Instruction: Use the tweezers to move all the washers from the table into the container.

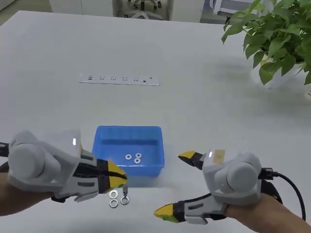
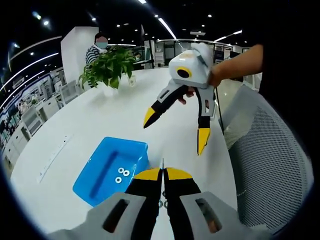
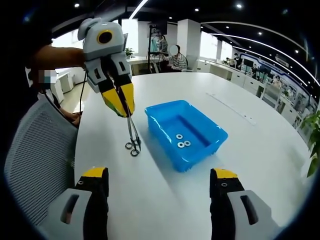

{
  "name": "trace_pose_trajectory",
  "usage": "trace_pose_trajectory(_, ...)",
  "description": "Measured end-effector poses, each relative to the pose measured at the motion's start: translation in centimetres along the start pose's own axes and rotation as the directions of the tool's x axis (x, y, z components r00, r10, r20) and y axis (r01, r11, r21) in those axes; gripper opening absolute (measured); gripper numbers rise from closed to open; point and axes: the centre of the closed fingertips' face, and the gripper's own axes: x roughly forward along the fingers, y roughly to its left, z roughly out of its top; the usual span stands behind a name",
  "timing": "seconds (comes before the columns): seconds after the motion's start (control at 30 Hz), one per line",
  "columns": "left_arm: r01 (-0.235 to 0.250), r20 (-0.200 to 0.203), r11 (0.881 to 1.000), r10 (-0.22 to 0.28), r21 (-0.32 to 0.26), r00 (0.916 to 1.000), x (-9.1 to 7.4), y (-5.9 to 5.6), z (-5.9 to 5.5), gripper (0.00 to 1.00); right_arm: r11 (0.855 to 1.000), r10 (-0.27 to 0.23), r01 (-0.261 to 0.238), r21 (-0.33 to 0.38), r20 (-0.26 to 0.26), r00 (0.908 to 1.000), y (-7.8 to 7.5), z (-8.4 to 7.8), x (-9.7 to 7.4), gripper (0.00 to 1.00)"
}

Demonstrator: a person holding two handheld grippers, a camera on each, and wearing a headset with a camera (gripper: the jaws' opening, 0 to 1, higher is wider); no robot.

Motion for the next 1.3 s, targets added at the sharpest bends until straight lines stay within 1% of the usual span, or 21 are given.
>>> trace_pose_trajectory(0.03, -0.001, 0.007, 1.0, 0.001, 0.0, 1.0, 0.0, 0.0, 0.1, 0.06, 1.0, 0.0, 0.0, 0.0, 0.001, 1.0, 0.0, 0.0, 0.0, 0.84)
trace_pose_trajectory(0.17, -0.001, 0.01, 1.0, 0.001, 0.003, 1.0, 0.2, 0.1, 0.2, 0.06, 1.0, 0.008, -0.008, 0.0, 0.0, 1.0, 0.3, 0.0, 0.1, 0.84)
trace_pose_trajectory(0.4, 0.019, -0.01, 0.999, -0.018, 0.031, 0.9998, 0.2, 0.1, 0.1, 0.06, 0.999, 0.034, -0.034, -0.013, 0.012, 0.9993, 0.8, 0.4, 0.5, 0.81)
trace_pose_trajectory(0.47, 0.024, -0.015, 0.999, -0.024, 0.036, 0.9996, 0.2, 0.1, 0.1, 0.06, 0.998, 0.046, -0.046, -0.032, 0.016, 0.9988, 1.1, 0.6, 0.7, 0.8)
trace_pose_trajectory(0.63, 0.043, -0.024, 0.998, -0.041, 0.049, 0.9989, 0.3, -0.1, 0.2, 0.05, 0.995, 0.074, -0.071, -0.068, 0.042, 0.9964, 1.9, 1.4, 1.3, 0.72)
trace_pose_trajectory(0.77, 0.054, -0.027, 0.997, -0.053, 0.054, 0.9982, 0.3, -0.2, 0.3, 0.05, 0.99, 0.108, -0.101, -0.096, 0.064, 0.9921, 2.7, 2.1, 1.9, 0.64)
trace_pose_trajectory(0.9, 0.059, -0.036, 0.996, -0.057, 0.062, 0.9977, 0.1, -0.2, 0.2, 0.05, 0.982, 0.134, -0.125, -0.14, 0.057, 0.9894, 3.2, 2.3, 2.6, 0.57)
trace_pose_trajectory(1.03, 0.062, -0.042, 0.996, -0.06, 0.064, 0.9973, 0.0, -0.2, 0.1, 0.05, 0.977, 0.152, -0.141, -0.161, 0.058, 0.9867, 3.3, 2.7, 3.0, 0.51)
trace_pose_trajectory(1.1, 0.064, -0.042, 0.996, -0.061, 0.063, 0.9972, -0.1, -0.3, 0.1, 0.05, 0.971, 0.175, -0.163, -0.174, 0.057, 0.9829, 3.7, 2.9, 3.4, 0.46)
trace_pose_trajectory(1.2, 0.067, -0.042, 0.996, -0.065, 0.062, 0.997, -0.1, -0.4, 0.1, 0.05, 0.964, 0.194, -0.18, -0.195, 0.057, 0.9793, 4.0, 3.3, 4.0, 0.41)
trace_pose_trajectory(1.3, 0.071, -0.043, 0.996, -0.068, 0.062, 0.9967, -0.1, -0.4, 0.2, 0.05, 0.957, 0.217, -0.201, -0.21, 0.056, 0.9745, 4.4, 3.5, 4.6, 0.34)
